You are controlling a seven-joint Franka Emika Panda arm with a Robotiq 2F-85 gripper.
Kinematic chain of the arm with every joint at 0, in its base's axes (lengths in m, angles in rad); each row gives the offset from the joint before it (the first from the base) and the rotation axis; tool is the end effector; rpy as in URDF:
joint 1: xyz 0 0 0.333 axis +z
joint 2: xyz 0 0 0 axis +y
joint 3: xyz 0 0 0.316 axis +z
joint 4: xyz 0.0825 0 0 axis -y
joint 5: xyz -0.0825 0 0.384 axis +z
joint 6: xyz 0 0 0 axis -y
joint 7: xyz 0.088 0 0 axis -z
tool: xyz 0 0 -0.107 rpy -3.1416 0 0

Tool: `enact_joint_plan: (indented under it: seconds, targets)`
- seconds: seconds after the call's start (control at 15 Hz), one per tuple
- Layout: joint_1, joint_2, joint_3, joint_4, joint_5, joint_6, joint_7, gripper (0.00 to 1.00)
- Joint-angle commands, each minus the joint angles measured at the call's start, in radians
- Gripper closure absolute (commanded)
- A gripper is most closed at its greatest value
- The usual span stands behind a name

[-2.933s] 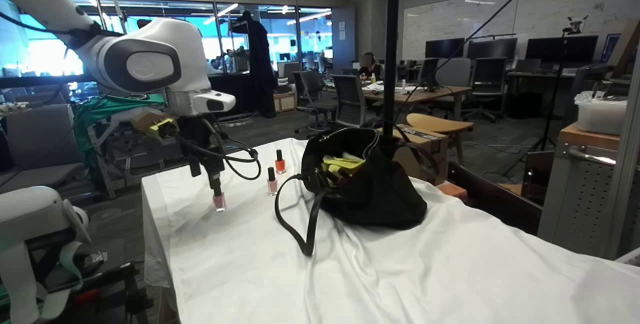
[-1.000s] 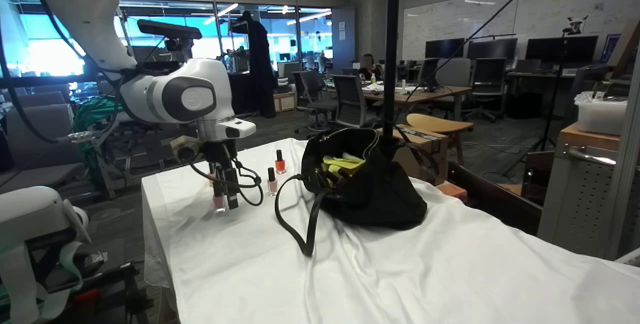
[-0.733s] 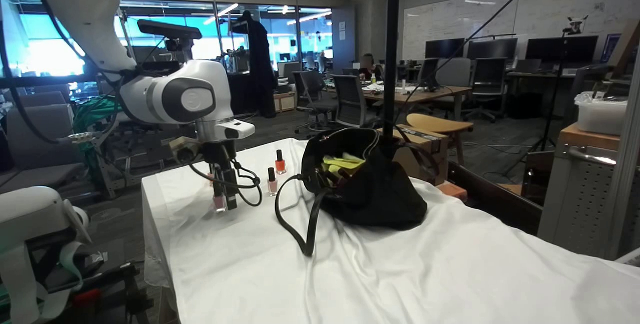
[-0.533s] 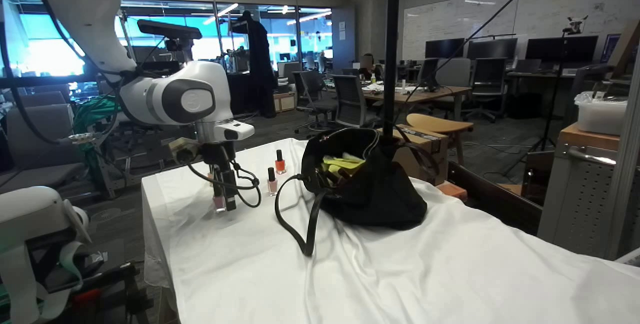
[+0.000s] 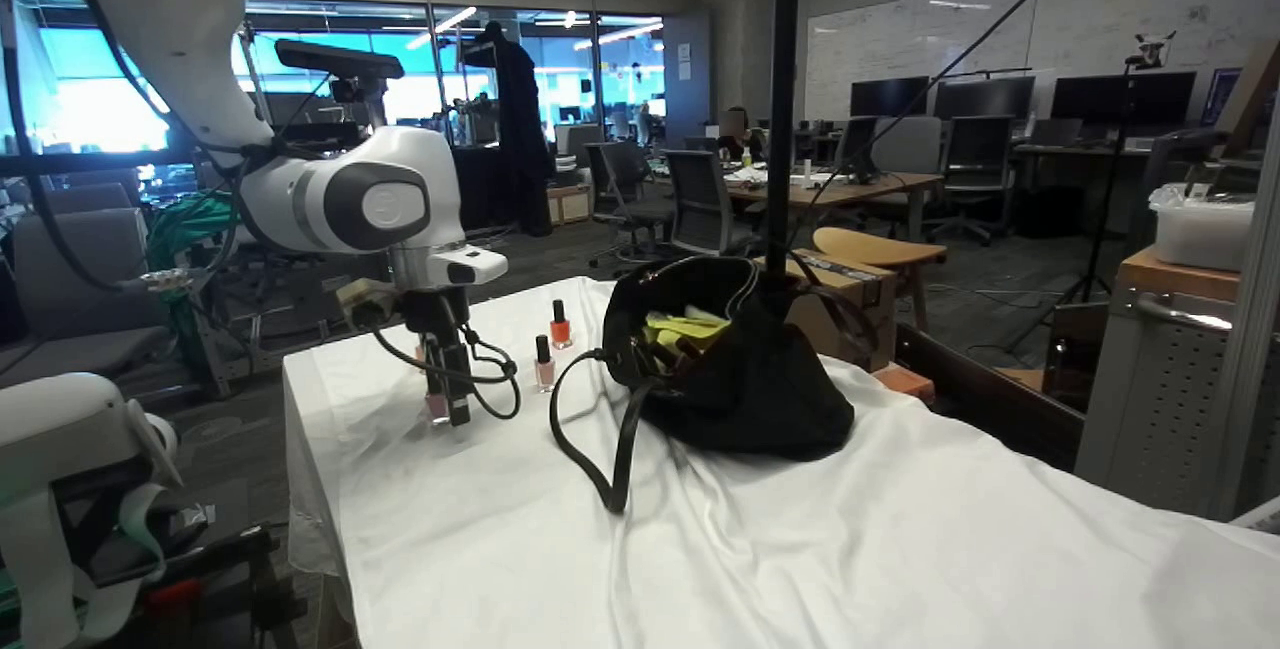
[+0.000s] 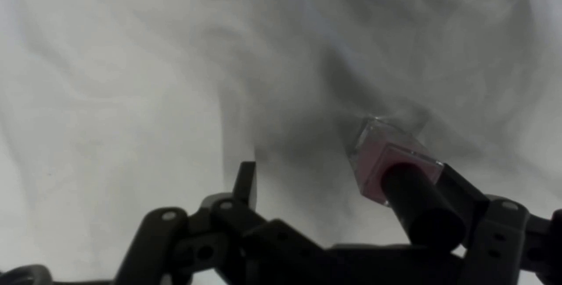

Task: Pick up the nail polish and put them in the bag

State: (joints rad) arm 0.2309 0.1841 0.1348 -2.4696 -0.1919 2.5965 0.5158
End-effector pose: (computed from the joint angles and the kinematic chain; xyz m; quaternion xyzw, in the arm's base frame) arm 0.4402 0.1745 0.2169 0.9990 0.0076 -0.0091 0.0431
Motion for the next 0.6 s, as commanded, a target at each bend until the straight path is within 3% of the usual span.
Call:
enact_joint_plan:
  seconds: [0.0, 0.33, 0.4, 0.53]
  targets:
    - [0.018, 0.01, -0.008, 0.0, 0.005, 0.018, 0.006, 0.0]
    - [0.021, 0.01, -0.005, -0.002, 0.01, 0.016, 0.001, 0.0]
    - [0.02, 0.011, -0.005, -0.001, 0.011, 0.014, -0.001, 0.03]
    - [0.022, 0.011, -0.004, -0.001, 0.011, 0.012, 0.0, 0.2]
